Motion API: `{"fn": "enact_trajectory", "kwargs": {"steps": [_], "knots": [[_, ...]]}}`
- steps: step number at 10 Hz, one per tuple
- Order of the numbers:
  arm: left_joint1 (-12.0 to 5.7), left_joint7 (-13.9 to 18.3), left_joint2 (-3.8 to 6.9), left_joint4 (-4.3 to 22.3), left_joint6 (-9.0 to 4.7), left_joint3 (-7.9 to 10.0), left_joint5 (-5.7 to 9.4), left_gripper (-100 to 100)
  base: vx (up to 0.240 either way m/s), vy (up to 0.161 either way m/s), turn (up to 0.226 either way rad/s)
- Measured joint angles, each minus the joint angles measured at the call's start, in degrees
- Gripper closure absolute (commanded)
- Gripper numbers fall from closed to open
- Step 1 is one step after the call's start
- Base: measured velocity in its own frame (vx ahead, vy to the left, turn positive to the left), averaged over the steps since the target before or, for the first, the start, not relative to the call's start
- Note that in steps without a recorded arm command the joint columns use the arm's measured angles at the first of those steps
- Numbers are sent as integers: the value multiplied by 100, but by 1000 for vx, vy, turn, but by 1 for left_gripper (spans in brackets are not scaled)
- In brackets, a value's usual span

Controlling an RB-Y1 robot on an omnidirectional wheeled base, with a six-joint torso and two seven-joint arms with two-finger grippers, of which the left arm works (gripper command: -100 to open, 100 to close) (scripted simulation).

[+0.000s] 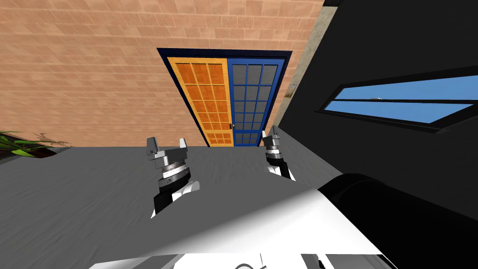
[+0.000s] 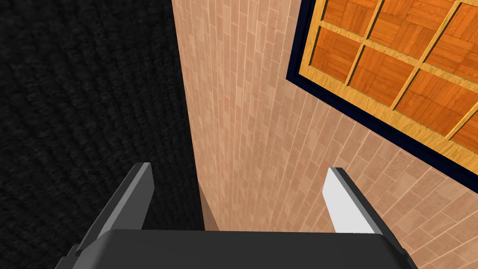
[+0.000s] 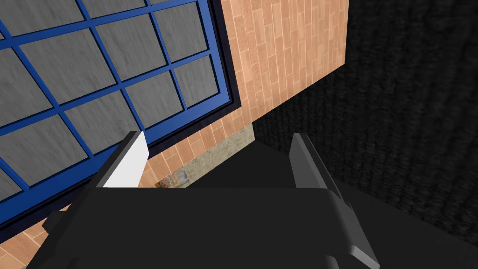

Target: Pull the door open

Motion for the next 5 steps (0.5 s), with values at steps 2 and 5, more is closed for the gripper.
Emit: {"fn": "enact_trajectory", "kwargs": {"steps": [2, 5], "knots": [[-66, -173, 81, 208, -42, 24, -51, -100, 151, -35, -7], [-162, -500, 184, 557, -119, 40, -148, -100, 146, -21, -13]]}}
